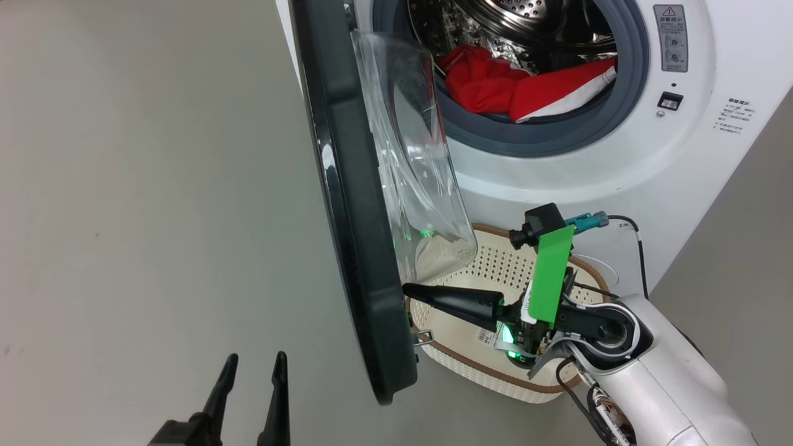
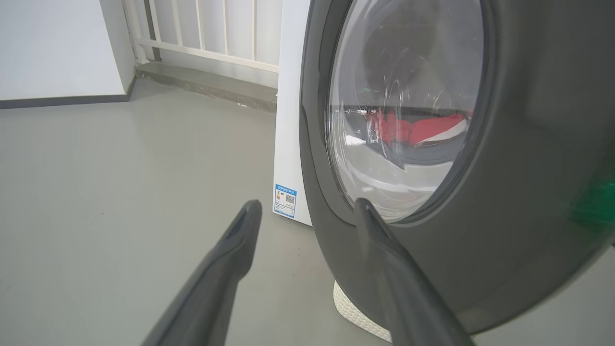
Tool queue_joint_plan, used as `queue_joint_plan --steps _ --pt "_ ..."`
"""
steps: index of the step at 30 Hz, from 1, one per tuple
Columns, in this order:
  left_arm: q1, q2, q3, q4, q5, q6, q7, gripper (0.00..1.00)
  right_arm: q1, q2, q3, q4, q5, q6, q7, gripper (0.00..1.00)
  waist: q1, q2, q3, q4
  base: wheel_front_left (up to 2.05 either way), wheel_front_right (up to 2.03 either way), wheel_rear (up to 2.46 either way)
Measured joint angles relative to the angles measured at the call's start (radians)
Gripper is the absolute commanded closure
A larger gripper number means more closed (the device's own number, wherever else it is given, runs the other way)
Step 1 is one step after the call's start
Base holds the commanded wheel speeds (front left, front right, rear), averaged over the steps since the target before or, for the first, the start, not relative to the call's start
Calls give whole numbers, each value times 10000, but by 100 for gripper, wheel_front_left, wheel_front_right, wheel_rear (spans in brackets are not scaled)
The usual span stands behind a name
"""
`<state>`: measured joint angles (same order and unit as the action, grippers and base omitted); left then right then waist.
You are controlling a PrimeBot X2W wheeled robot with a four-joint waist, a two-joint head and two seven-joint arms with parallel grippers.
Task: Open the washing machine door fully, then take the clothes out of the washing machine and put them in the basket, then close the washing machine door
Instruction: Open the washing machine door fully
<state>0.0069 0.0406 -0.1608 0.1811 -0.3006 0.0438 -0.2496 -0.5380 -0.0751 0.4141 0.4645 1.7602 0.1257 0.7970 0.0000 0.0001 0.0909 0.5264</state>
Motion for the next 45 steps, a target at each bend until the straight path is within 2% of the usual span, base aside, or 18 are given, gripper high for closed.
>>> queue_joint_plan --steps 5,6,8,9,10,18,29,38,45 --pt "0 0 10 4 0 0 0 0 4 35 -71 -33 -119 0 -364 100 0 0 -53 -27 0 0 0" --pt "0 0 10 8 0 0 0 0 8 56 -115 -33 -215 0 -479 84 0 0 -68 -34 0 0 0" --pt "0 0 10 35 0 -2 0 0 37 77 -203 -29 -357 0 -644 38 0 0 -106 -46 0 0 0" --pt "0 0 10 46 0 -2 0 0 63 90 -270 -19 -431 0 -765 7 0 0 -122 -53 0 0 0" --pt "0 0 13 58 0 -4 0 0 104 107 -366 -10 -593 0 -888 0 0 0 -143 -60 0 0 0" --pt "0 2 54 219 8 -111 0 0 1333 -157 -1089 211 -1526 0 -1977 0 0 0 -330 -140 0 0 0" --pt "6 2 192 349 198 -282 0 0 2948 -665 -1626 199 -2044 0 -3193 0 0 0 -540 -228 0 0 0" --pt "204 8 265 497 318 -420 0 0 4090 -1022 -1697 -31 -3093 0 -5553 0 0 0 -738 -331 0 0 0" --pt "205 13 307 543 368 -449 0 0 4344 -1473 -796 -303 -4234 0 -7823 0 0 0 -786 -445 0 0 0"
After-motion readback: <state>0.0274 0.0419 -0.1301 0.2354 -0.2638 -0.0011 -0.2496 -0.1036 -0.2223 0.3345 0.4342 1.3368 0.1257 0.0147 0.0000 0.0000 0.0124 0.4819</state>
